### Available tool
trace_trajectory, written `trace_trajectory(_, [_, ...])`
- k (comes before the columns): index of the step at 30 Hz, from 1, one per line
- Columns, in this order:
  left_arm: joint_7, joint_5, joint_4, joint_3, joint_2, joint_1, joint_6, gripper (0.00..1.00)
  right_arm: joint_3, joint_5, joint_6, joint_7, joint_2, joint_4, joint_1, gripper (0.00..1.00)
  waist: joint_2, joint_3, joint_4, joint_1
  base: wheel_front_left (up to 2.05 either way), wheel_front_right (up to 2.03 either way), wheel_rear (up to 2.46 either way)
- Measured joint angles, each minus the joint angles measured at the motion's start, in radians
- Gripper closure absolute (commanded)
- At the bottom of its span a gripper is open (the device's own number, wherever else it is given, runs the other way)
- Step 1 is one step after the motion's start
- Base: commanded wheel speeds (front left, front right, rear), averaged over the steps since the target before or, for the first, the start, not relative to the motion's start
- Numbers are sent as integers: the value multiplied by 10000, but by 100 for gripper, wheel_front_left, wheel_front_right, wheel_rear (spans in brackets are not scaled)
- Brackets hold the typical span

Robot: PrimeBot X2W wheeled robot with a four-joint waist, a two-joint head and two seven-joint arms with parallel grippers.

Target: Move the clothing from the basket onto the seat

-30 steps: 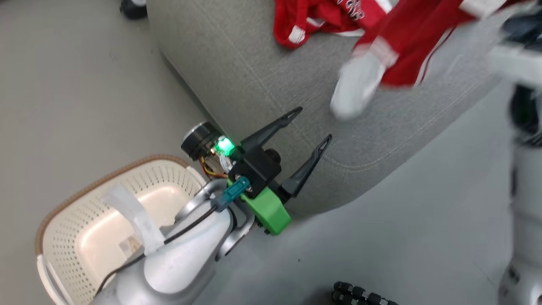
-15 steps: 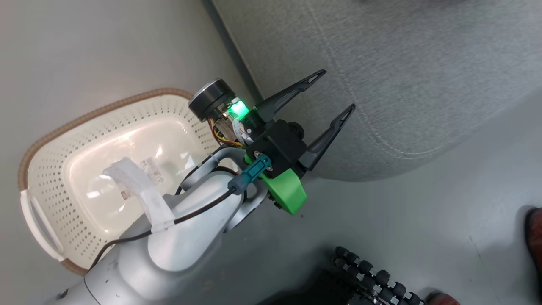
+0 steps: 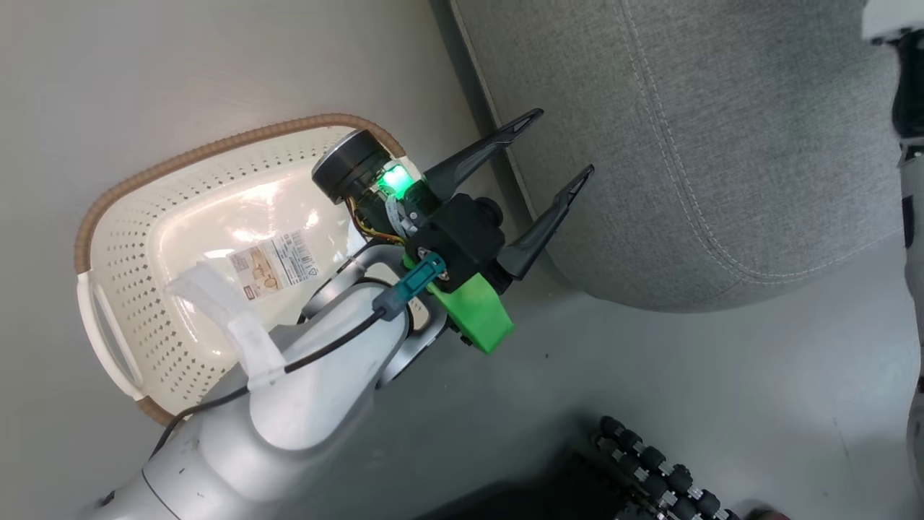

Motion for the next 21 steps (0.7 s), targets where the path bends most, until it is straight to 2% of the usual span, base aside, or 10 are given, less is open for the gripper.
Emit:
trace_trajectory(1, [-84,-65,33,19,-4,39,33,0,148,-96,0,-2,-23,23,73,0,0,-66,13,0,0,0,0])
trace_trajectory(5, [-504,-148,219,199,-21,308,360,0,251,-477,0,-2,92,-245,541,0,0,-504,27,0,0,0,0])
trace_trajectory(9, [-882,-635,393,721,-69,921,623,0,336,-706,0,0,351,-989,1391,0,0,-1056,21,-1,0,0,0])
trace_trajectory(12, [-1020,-1091,537,1172,-105,1531,800,0,823,-798,0,0,408,-1743,2121,0,0,-1534,48,-2,0,0,0])
trace_trajectory(16, [-1076,-1730,575,2297,-334,2499,1179,0,1327,-826,-2,-2,500,-2617,3281,0,0,-2269,157,-2,0,0,0])
trace_trajectory(21, [-1083,-1839,132,3893,-685,3787,1294,0,2357,-911,0,-2,673,-3064,4737,0,0,-3258,456,-2,0,0,0])
